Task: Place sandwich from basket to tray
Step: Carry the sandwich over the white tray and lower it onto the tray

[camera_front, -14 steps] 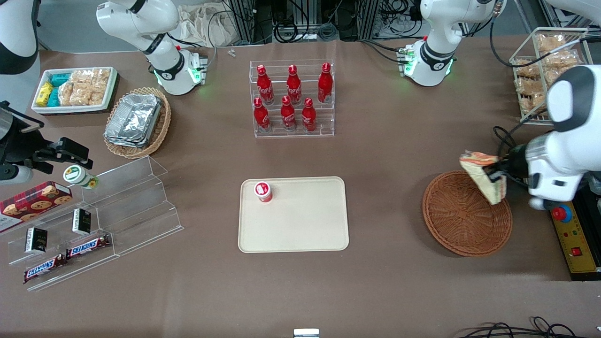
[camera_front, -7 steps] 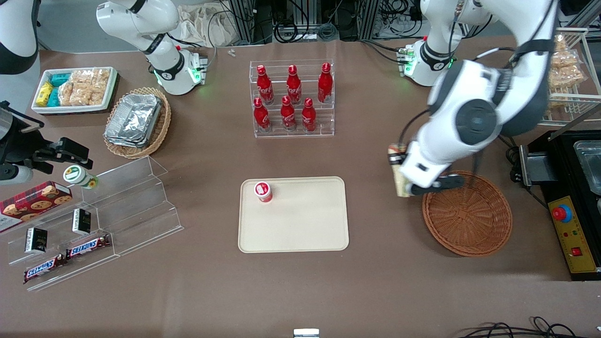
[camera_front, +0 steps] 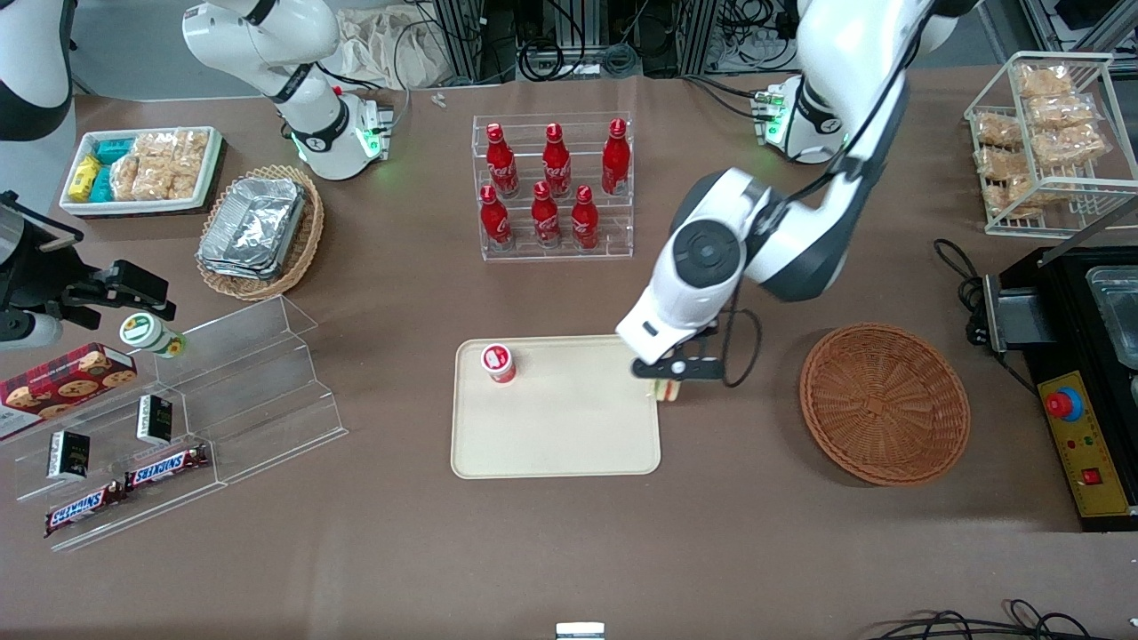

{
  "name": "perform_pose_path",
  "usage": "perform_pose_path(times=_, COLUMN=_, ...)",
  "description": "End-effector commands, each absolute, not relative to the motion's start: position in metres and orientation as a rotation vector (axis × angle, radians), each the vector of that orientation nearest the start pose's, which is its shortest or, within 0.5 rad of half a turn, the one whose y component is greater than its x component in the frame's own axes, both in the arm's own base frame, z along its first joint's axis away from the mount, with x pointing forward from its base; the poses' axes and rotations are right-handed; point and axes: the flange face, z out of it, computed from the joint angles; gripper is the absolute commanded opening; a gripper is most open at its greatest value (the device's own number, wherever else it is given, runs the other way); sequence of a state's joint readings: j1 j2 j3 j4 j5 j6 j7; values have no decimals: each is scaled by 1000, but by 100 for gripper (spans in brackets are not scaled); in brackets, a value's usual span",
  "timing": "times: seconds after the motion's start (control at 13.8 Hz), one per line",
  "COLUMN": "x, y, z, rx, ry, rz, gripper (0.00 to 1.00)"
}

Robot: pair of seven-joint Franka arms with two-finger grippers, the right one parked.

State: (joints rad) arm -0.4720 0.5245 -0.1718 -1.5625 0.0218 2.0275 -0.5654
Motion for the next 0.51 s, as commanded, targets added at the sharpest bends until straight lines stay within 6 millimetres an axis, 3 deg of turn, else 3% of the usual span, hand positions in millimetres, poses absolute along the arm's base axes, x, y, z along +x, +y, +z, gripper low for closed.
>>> perform_pose_path(times=0.0, x=573, y=-425, z=303, rx=-3137, ry=133, rz=63, gripper=11)
perform_pose_path(times=0.15, x=578, y=-432, z=272, rx=-3059, ry=130, rz=17, gripper=21)
perform_pose_path(times=0.22, x=575, y=-434, z=259, rx=-3026, ry=139, rz=3, gripper=32)
perform_pose_path(times=0.29, x=576, y=-435, z=253, rx=-3010, ry=144, rz=-18, gripper=54)
perform_pose_path(times=0.36, x=577, y=-435, z=252, rx=-3019, ry=145, rz=-37, gripper=69)
perform_pose_path(times=0.44, x=578, y=-436, z=253, rx=-3033, ry=140, rz=-50, gripper=71)
